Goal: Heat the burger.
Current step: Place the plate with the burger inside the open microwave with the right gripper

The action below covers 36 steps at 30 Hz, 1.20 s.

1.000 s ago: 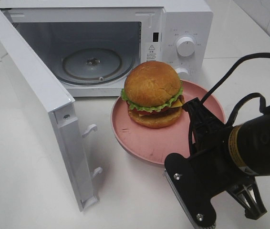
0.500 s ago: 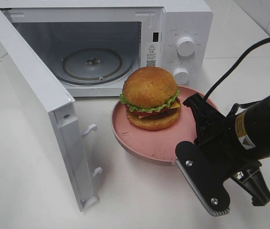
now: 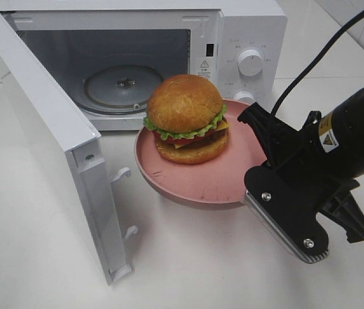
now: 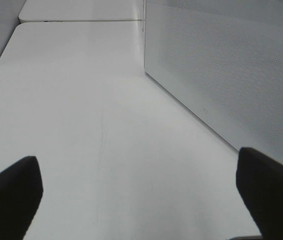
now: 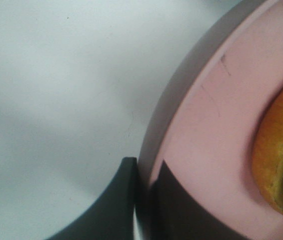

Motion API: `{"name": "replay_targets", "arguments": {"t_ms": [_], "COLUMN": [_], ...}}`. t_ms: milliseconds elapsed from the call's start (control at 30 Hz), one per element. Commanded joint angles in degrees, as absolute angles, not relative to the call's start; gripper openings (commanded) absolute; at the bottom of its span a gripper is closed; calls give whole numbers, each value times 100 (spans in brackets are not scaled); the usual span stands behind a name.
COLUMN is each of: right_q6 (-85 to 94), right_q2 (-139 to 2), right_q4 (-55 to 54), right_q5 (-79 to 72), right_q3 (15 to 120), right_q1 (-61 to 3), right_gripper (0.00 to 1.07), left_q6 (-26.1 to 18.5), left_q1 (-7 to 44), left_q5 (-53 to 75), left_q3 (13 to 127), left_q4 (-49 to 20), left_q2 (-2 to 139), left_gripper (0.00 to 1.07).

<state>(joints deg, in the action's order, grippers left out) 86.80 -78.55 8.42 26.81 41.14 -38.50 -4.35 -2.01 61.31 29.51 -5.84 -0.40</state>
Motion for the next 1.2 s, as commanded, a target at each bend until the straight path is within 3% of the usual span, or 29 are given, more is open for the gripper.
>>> {"name": "replay_targets", "arguments": {"t_ms": [33, 333, 533, 1200], "right_q6": [9253, 9385, 9924, 10073], "right_q2": [-7798, -7815, -7998, -9007], "right_q4": [579, 390, -430, -630], "right_q5": [2521, 2693, 2882, 2911], "right_q3": [4263, 4538, 4876, 6050], "right_q1": [-3822, -3822, -3822, -3827], "right_gripper": [0, 0, 0, 0], "left_q6": [-395, -395, -395, -395], "left_q1": [-189, -189, -189, -189], "left_q5": [6131, 6131, 6131, 6131], "left_q3": [2951, 2951, 2951, 2951], "left_q4": [-607, -607, -607, -607], "left_q2": [-132, -132, -132, -132], "left_gripper": [98, 98, 98, 98]}}
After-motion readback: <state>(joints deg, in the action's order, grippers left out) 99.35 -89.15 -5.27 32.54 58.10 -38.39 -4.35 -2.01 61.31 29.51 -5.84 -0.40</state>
